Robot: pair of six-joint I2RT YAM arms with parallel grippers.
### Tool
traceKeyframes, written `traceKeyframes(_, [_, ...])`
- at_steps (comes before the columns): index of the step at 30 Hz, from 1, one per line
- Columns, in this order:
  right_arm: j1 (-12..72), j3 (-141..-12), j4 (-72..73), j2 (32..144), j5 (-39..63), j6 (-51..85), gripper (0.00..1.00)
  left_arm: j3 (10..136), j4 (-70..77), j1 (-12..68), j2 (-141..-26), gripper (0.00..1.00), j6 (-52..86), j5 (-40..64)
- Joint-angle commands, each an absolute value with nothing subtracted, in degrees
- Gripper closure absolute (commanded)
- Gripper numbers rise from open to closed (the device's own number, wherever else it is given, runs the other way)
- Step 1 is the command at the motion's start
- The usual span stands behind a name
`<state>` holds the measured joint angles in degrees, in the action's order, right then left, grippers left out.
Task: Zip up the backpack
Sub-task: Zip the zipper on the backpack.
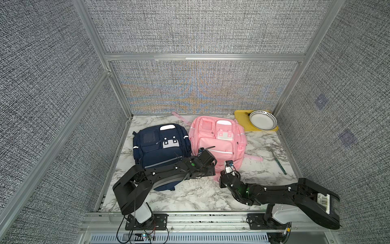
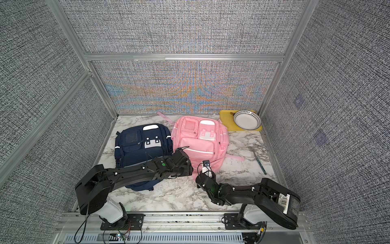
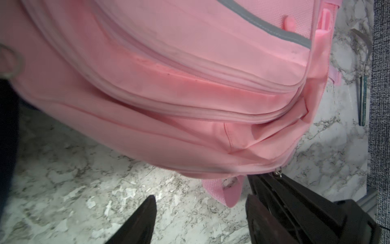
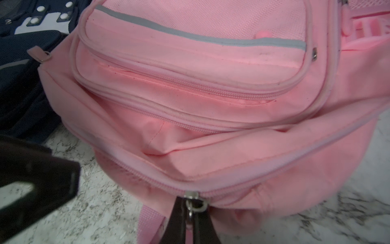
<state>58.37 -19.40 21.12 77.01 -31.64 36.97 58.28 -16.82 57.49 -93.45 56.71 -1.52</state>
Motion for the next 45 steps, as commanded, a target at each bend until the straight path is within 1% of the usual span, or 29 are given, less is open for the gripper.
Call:
traceKeyframes(1, [58.4, -19.3, 18.6, 76.8, -31.3, 36.5, 1.0, 59.1, -15.0, 57.6, -94.4, 0.3, 58.1, -1.6])
traceKeyframes(8, [58.9, -19.1, 19.0, 76.6, -31.3, 36.5, 1.0, 58.5, -15.2, 57.7, -94.0, 0.27, 58.9, -4.2])
traceKeyframes(12, [59.4, -19.2, 19.1, 76.8, -31.3, 36.2, 1.0, 59.7, -15.2, 57.7, -95.8, 0.27, 58.8, -4.5])
traceKeyframes(19, [60.7, -19.1, 17.7, 76.3, -31.9, 36.4, 1.0, 60.2, -15.4, 56.9, -97.5, 0.32, 59.0, -7.0])
traceKeyframes(23, [61.5, -18.4, 16.9, 75.1, -32.5, 36.6, 1.0, 59.7, -15.6, 55.8, -96.3, 0.36, 58.6, -8.6])
traceKeyframes(28, [62.4, -18.0, 16.1, 74.0, -32.7, 36.6, 1.0, 59.5, -15.7, 55.2, -96.3, 0.46, 57.9, -9.2])
traceKeyframes(29, [62.7, -18.1, 15.8, 73.9, -32.9, 36.8, 1.0, 59.4, -15.6, 55.0, -96.4, 0.5, 57.8, -9.3])
traceKeyframes(33, [63.4, -18.4, 14.7, 74.2, -33.3, 37.4, 1.0, 59.2, -14.2, 54.7, -97.2, 0.73, 57.4, -8.6])
traceKeyframes(35, [63.7, -18.8, 13.8, 74.4, -33.7, 37.8, 1.0, 58.9, -13.9, 54.5, -97.2, 0.8, 57.3, -8.4])
traceKeyframes(40, [63.7, -18.4, 12.4, 73.9, -35.1, 39.2, 1.0, 56.9, -13.9, 53.4, -95.4, 0.9, 57.4, -8.4])
traceKeyframes(43, [63.7, -18.0, 11.2, 72.9, -35.8, 39.7, 1.0, 55.1, -13.5, 52.5, -93.3, 0.99, 56.8, -8.5])
traceKeyframes(45, [63.7, -17.9, 10.0, 72.4, -36.3, 40.2, 1.0, 54.0, -13.2, 52.0, -92.1, 1.0, 56.4, -8.7])
